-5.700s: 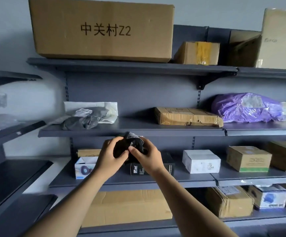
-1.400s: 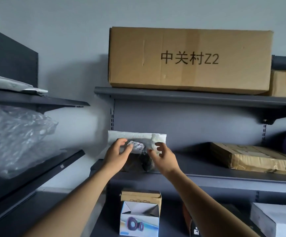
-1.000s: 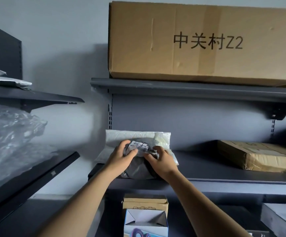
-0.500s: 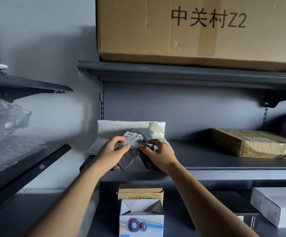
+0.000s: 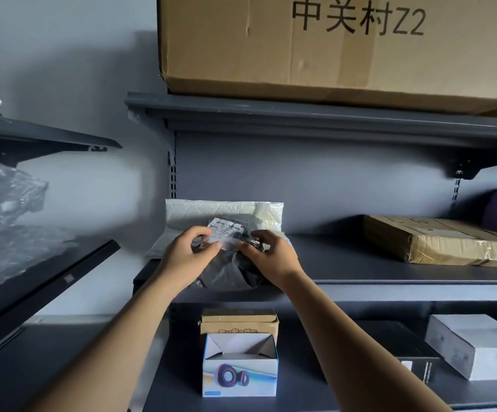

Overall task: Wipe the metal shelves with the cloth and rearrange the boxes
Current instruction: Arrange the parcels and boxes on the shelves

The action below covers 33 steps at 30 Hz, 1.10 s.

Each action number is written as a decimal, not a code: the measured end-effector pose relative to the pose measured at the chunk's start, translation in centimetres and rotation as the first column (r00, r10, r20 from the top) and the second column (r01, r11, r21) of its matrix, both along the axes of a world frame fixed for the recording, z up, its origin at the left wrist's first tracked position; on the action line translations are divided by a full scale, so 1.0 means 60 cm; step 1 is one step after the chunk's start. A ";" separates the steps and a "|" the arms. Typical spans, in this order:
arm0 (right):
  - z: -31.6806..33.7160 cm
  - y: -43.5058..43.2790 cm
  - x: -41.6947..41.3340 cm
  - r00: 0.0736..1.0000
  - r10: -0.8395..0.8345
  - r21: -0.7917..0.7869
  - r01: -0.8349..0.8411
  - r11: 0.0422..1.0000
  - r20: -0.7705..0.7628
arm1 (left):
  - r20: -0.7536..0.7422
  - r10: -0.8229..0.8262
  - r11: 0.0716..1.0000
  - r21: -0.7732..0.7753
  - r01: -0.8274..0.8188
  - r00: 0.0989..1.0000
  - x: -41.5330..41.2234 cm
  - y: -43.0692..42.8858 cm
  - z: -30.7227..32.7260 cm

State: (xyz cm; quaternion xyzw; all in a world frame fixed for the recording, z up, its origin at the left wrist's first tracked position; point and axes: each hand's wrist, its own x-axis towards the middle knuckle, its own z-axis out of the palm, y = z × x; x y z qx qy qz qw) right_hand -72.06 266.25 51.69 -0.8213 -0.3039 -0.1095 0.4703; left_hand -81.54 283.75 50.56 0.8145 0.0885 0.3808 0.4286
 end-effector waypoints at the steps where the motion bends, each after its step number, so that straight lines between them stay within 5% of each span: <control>1: 0.002 -0.005 -0.008 1.000 0.002 0.006 -0.002 1.000 0.000 | 0.000 0.014 1.000 0.019 -0.014 1.000 -0.004 -0.010 0.000; 17: -0.046 -0.178 -0.256 0.990 0.115 0.162 -0.101 0.982 -0.083 | 0.215 0.118 0.991 0.033 -0.128 0.969 -0.259 -0.216 -0.033; 27: -0.203 -0.287 -0.376 0.964 0.131 0.086 -0.114 0.990 -0.232 | 0.066 0.112 0.991 -0.083 -0.107 0.992 -0.384 -0.334 -0.181; 33: -0.390 -0.326 -0.405 0.835 0.085 -0.023 -0.117 0.993 -0.544 | -0.341 0.069 0.945 -0.279 -0.171 0.937 -0.428 -0.386 -0.357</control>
